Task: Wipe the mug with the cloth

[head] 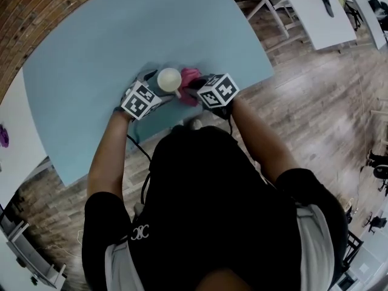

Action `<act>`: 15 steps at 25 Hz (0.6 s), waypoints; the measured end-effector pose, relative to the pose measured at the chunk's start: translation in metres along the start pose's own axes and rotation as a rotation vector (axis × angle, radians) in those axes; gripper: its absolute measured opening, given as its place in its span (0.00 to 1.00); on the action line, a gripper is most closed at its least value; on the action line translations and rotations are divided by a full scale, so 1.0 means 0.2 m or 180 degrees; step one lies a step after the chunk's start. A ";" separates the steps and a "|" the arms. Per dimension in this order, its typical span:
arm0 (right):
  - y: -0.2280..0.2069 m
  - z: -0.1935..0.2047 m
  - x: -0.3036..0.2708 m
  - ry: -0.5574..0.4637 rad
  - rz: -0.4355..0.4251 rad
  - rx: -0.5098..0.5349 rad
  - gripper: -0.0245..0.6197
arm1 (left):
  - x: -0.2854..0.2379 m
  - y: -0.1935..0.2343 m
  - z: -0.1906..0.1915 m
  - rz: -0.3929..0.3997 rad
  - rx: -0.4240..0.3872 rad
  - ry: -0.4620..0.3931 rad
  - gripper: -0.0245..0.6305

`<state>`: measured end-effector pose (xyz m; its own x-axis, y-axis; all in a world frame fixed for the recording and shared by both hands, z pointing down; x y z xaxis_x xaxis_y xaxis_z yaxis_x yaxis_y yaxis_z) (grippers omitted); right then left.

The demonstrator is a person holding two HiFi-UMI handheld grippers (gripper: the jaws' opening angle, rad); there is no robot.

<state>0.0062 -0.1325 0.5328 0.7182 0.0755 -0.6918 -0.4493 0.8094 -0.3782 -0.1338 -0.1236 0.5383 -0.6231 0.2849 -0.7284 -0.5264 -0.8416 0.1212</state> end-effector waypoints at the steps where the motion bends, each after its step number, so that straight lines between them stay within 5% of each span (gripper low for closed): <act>1: 0.00 -0.01 -0.01 0.0000 0.0003 0.0000 0.10 | -0.01 0.01 0.00 0.0026 -0.0028 0.0031 0.78; 3: 0.01 -0.01 -0.01 0.0005 0.0012 -0.0018 0.10 | -0.02 0.01 0.01 0.0109 -0.0069 0.0091 0.64; 7: 0.02 0.02 0.00 -0.0029 0.0019 -0.0304 0.10 | -0.02 0.00 0.03 0.0149 -0.0064 0.0118 0.62; 15: -0.10 0.16 0.21 -0.0426 0.0508 -0.1751 0.10 | -0.05 -0.06 0.01 -0.0394 0.0544 -0.0076 0.62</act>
<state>0.0622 -0.1272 0.5310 0.6637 0.2734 -0.6963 -0.7415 0.3635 -0.5640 -0.1214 -0.1159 0.5456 -0.5600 0.3938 -0.7289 -0.6890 -0.7100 0.1458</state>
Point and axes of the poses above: the fingertips, and each gripper's own axes: x backward along the fingers, y to its left, z out of its underside, the point moved 7 cm from there along x, backward along the fingers, and after that the axes turned 4 degrees about z, right-handed, at the moved point
